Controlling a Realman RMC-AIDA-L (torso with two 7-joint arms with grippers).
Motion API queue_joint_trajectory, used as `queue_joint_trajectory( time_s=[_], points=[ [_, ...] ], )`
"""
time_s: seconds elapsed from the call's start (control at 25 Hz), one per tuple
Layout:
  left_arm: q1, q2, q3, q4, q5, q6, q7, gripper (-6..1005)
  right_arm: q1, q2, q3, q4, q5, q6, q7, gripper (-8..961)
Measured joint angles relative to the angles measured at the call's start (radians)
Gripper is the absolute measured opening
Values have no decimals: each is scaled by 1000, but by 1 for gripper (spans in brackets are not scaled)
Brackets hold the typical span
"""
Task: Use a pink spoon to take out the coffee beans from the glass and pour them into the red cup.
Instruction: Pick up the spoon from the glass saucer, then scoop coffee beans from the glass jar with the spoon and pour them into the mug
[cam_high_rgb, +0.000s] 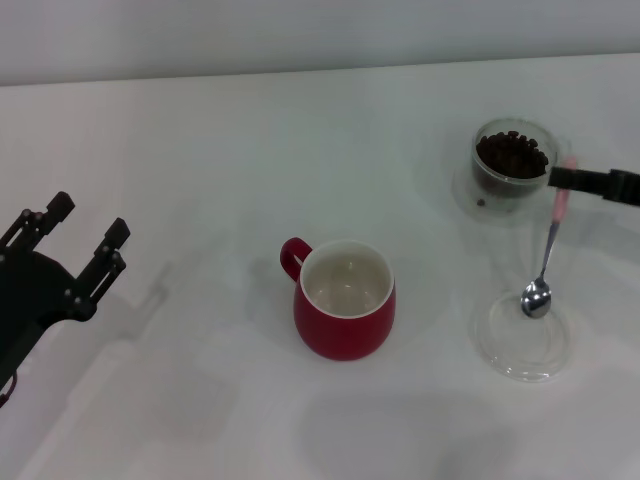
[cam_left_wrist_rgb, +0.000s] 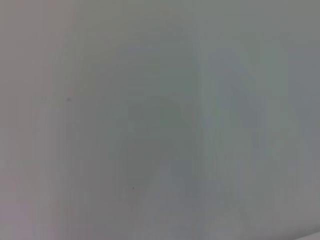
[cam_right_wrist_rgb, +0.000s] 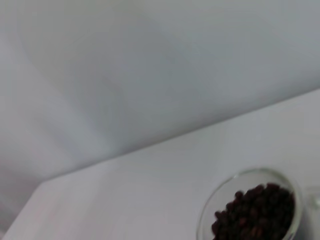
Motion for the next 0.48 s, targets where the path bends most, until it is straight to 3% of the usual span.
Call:
queue_joint_trajectory(
  time_s=[0.2,0.48],
  points=[
    [0,1,0,0,0,1,0,651,-15,10,42,-42,32,44,-11,148],
    [-1,3,0,0,-10,4,0,651,-13,6,47,-57,176,91,-44,147]
  ],
)
